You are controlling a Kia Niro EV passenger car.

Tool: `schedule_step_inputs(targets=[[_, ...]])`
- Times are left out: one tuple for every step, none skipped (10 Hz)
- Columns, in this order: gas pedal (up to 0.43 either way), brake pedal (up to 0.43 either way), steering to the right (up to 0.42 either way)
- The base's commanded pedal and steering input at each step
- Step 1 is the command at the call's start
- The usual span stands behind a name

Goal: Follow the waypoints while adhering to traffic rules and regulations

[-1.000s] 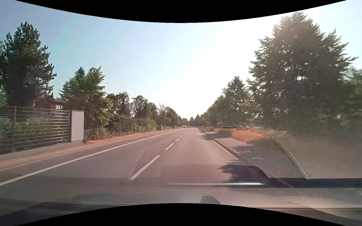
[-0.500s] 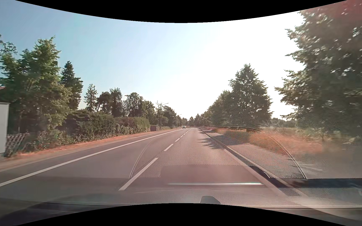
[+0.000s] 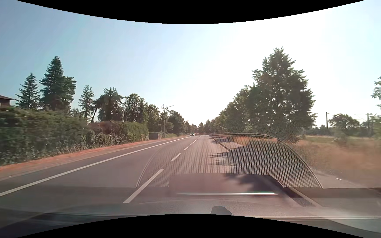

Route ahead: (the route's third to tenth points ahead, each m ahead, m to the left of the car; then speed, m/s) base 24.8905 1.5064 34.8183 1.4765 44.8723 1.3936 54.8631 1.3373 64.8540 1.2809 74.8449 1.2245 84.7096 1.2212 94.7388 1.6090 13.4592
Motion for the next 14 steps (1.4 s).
schedule_step_inputs(targets=[[0.028,0.0,-0.002],[0.028,0.0,-0.002],[0.028,0.0,-0.002],[0.028,0.0,-0.002],[0.028,0.0,-0.002],[0.028,0.0,-0.001],[0.028,0.0,0.0],[0.028,0.0,0.0],[0.028,0.0,0.0],[0.028,0.0,0.0],[0.028,0.0,0.0],[0.028,0.0,0.0],[0.028,0.0,0.0],[0.028,0.0,-0.001]])
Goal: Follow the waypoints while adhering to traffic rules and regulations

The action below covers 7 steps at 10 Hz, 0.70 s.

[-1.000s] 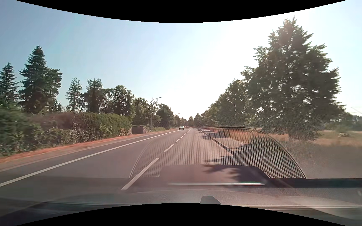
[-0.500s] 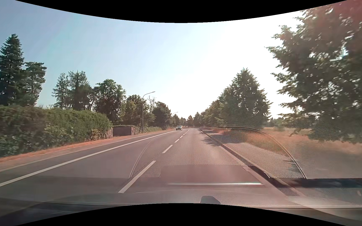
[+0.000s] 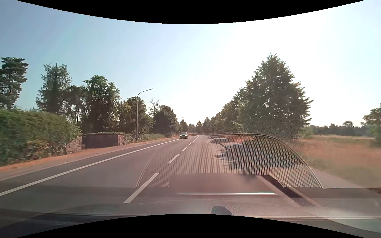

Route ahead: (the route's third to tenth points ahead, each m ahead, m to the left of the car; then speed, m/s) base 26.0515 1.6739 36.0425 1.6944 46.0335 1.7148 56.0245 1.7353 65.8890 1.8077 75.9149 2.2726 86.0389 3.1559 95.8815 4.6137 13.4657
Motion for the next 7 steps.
schedule_step_inputs(targets=[[0.028,0.0,-0.001],[0.028,0.0,-0.001],[0.028,0.0,-0.001],[0.028,0.0,-0.003],[0.028,0.0,-0.003],[0.028,0.0,-0.004],[0.028,0.0,-0.003]])
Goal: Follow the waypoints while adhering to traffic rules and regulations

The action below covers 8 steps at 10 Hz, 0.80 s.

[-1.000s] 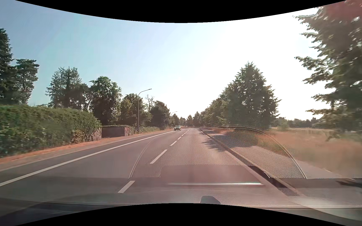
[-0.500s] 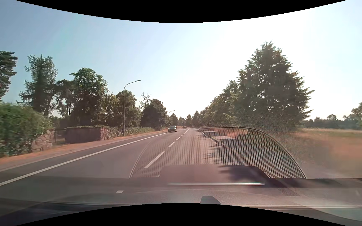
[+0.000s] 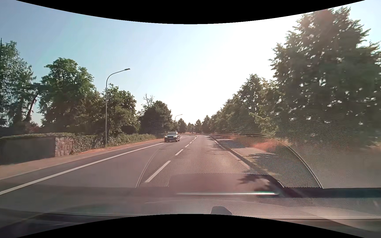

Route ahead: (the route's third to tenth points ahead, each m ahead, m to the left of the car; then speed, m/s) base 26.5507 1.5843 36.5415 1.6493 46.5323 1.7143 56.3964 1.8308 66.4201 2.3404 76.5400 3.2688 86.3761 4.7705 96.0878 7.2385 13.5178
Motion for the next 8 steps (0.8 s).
schedule_step_inputs(targets=[[0.028,0.0,-0.004],[0.028,0.0,-0.004],[0.028,0.0,-0.003],[0.028,0.0,-0.004],[0.028,0.0,-0.004],[0.028,0.0,-0.003],[0.028,0.0,-0.003],[0.028,0.0,-0.003]])
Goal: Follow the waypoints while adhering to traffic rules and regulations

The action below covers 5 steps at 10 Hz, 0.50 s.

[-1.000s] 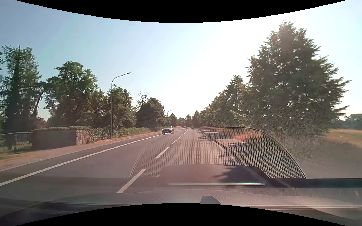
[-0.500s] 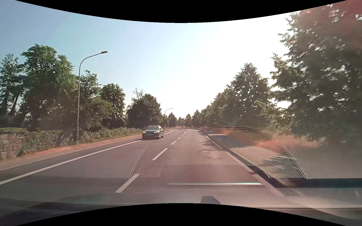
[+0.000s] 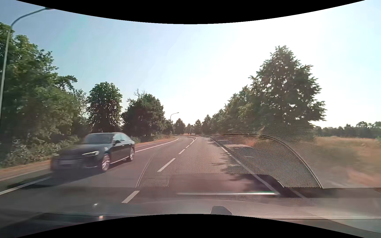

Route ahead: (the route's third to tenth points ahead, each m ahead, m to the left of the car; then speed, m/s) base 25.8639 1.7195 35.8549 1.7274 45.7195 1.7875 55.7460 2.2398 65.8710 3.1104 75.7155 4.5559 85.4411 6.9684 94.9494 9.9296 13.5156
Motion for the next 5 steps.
schedule_step_inputs(targets=[[0.028,0.0,-0.003],[0.028,0.0,-0.003],[0.028,0.0,-0.003],[0.028,0.0,-0.003],[0.028,0.0,-0.003]])
